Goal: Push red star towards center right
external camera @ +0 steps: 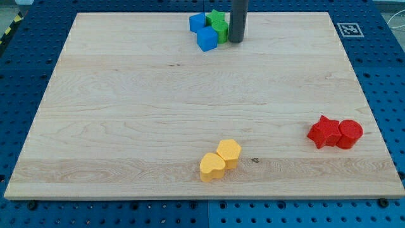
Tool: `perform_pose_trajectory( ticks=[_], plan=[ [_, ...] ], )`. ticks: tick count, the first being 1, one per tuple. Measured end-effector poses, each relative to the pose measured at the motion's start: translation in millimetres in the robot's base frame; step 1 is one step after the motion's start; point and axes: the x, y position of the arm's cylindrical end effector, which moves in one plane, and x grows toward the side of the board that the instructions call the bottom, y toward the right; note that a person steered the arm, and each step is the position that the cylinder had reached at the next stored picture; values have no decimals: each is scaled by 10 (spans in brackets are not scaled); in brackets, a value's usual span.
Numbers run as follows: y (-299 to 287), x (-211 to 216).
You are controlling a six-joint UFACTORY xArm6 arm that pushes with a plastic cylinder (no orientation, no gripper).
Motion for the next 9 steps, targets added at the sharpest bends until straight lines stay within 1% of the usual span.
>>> perform_pose_trajectory(
  ticks=[1,2,3,4,5,6,7,8,9],
  plan=[
    [-19,410],
    [-201,875],
    [72,1263],
    [191,1712],
    [381,1924],
    [534,2260],
    [884,2534],
    [1190,2630],
    [1386,2370]
  ],
)
